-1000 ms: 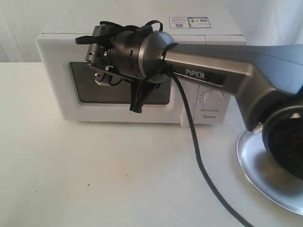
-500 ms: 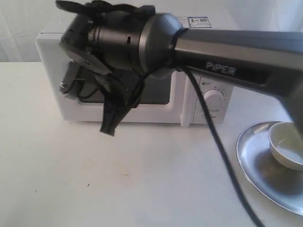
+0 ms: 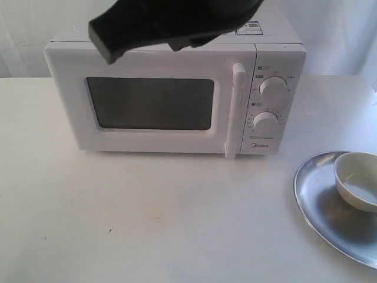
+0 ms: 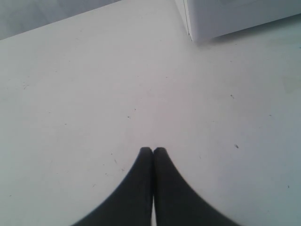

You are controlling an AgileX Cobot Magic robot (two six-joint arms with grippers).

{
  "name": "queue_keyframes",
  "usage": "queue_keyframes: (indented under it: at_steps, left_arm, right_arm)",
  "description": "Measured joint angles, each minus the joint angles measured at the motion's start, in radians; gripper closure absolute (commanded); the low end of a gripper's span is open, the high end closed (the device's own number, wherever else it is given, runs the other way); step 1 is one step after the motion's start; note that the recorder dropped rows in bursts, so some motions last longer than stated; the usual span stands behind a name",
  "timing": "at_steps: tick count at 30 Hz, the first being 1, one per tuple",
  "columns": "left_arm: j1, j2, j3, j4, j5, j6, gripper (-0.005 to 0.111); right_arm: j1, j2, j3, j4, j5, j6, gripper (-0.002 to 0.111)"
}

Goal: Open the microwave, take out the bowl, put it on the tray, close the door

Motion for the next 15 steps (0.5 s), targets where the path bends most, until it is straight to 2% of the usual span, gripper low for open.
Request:
queue_keyframes:
  at_steps: [15]
  left_arm:
    - [0.000,0.000,0.000,0.000,0.000,0.000,0.107]
  right_arm:
    - [0.000,-0.049,0.000,0.000,0.000,0.004,0.108]
